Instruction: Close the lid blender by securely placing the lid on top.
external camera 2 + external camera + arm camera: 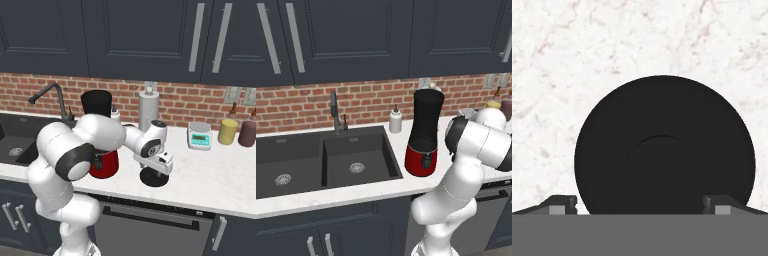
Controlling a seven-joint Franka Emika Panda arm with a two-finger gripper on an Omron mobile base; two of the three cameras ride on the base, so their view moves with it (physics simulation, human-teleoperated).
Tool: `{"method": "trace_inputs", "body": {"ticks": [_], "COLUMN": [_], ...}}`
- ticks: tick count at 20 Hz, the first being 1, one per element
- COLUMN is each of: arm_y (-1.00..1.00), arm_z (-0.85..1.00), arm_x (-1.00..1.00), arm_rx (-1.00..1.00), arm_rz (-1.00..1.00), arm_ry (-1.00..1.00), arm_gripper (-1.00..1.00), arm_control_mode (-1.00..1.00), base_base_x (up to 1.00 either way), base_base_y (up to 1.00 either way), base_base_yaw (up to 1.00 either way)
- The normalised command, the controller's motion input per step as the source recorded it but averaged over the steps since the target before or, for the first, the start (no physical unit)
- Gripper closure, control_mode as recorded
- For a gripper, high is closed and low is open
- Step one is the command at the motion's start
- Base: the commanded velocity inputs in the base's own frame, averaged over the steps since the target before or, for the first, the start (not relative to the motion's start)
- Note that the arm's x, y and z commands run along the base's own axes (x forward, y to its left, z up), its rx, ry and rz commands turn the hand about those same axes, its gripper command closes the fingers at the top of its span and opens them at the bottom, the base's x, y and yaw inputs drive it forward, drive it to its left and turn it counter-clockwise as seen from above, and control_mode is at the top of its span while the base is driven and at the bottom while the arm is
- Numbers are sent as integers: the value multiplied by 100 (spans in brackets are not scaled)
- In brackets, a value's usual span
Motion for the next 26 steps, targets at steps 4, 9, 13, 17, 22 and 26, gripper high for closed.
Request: {"method": "trace_inputs", "body": {"ticks": [4,9,13,17,22,26], "arm_y": [-7,-9,-3,5,5,0], "arm_z": [-20,-20,-28,-51,-32,-1], "arm_x": [8,7,0,0,-1,-16], "arm_rx": [0,0,0,-6,-5,0], "arm_rz": [1,0,0,1,0,0], "arm_ry": [0,0,2,7,5,0], "arm_gripper": [-100,-100,-100,100,100,100], "arm_control_mode": [-100,-100,-100,-100,-100,-100], "base_base_x": [0,0,0,0,0,0], "base_base_y": [0,0,0,0,0,0], "base_base_yaw": [0,0,0,0,0,0]}}
